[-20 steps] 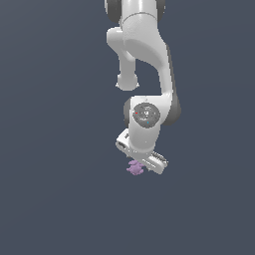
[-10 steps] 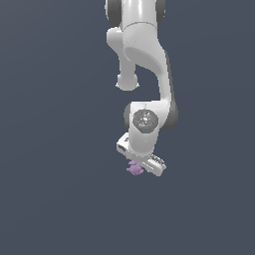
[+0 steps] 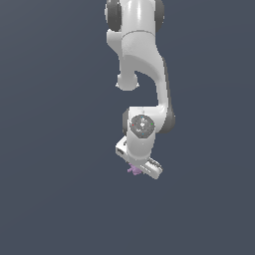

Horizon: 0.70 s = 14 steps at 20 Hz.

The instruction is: Pick up the object and move it to a goal position.

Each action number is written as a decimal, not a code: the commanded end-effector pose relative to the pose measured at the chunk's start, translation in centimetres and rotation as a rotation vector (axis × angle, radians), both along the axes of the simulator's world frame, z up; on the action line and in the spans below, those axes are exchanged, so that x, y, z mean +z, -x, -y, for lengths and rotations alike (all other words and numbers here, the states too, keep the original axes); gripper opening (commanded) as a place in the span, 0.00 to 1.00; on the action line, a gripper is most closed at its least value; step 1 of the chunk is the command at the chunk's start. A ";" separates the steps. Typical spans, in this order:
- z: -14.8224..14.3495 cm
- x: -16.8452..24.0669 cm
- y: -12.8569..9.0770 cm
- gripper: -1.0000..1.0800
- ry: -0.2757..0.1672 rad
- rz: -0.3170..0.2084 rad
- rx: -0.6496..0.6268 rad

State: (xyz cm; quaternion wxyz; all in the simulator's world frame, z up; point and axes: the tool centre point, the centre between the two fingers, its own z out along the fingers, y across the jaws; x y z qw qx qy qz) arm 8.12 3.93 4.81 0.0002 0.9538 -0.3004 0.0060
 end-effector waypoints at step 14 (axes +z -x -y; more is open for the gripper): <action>-0.6 -0.3 0.5 0.00 -0.004 -0.010 0.008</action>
